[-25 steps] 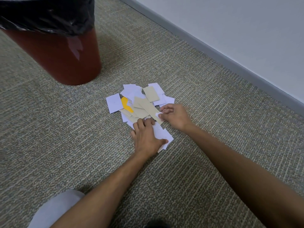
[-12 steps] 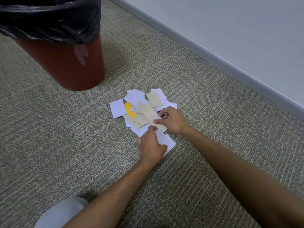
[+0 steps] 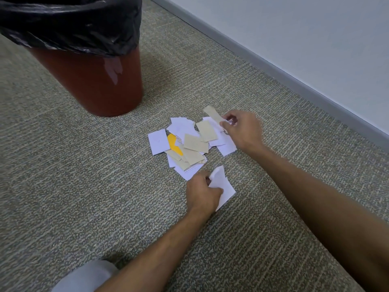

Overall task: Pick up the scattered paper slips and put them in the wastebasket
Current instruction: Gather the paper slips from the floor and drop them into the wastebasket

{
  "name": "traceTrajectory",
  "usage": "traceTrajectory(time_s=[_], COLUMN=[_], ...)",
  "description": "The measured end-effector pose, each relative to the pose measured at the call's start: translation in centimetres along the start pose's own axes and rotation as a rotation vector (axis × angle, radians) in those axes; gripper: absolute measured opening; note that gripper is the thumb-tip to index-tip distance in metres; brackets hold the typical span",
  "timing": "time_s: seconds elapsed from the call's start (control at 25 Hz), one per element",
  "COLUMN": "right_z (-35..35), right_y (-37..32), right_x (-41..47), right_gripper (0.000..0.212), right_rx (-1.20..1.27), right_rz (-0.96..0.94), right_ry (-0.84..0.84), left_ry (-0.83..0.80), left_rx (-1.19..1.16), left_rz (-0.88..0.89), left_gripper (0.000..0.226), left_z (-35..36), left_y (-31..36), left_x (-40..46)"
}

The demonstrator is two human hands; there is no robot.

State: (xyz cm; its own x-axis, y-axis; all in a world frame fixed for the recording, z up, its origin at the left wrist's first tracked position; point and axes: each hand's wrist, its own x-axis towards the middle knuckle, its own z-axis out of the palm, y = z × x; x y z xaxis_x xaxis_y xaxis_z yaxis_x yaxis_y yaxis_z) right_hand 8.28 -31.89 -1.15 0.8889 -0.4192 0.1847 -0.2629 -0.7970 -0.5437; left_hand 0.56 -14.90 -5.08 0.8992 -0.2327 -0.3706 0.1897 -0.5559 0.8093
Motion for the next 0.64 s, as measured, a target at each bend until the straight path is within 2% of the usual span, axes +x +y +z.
traceTrajectory(time_s=[0.04,0.12,0.2,0.36,0.48,0.56,0.64], right_z=[0.5,1.6,2.3,2.0,1.8,2.0,2.1], right_y=[-0.2,-0.3,-0.1,0.7,0.9,0.6,0.2], right_x=[0.2,0.6,0.8,0.8,1.1,1.4,1.4], right_gripper=[0.013,0.015,0.024,0.065,0.089,0.084,0.062], right_rx=[-0.066,-0.23,-0.323,-0.3,-0.457,-0.566,-0.644], right_rz=[-0.049,-0.15,-0.201,-0.254,-0.336,-0.413,-0.513], right_ry=[0.009,-0.041,-0.181,-0.519,-0.651,-0.625,-0.524], left_ry=[-0.009,-0.027,-0.049,-0.071,0.004,0.059,0.096], left_rx=[-0.032,-0.071,-0.064,-0.033,-0.004,-0.006,-0.036], left_rz=[-0.025,-0.049,-0.051,-0.013,-0.003,-0.007,-0.021], left_gripper=[0.016,0.034,0.045,0.036,0.023,0.018,0.012], left_z=[-0.1,-0.1,-0.3,-2.4,-4.5,-5.9,-7.0], left_y=[0.1,0.1,0.2,0.8,0.9,0.6,0.4], left_x=[0.0,0.1,0.1,1.3,2.8,3.6,4.3])
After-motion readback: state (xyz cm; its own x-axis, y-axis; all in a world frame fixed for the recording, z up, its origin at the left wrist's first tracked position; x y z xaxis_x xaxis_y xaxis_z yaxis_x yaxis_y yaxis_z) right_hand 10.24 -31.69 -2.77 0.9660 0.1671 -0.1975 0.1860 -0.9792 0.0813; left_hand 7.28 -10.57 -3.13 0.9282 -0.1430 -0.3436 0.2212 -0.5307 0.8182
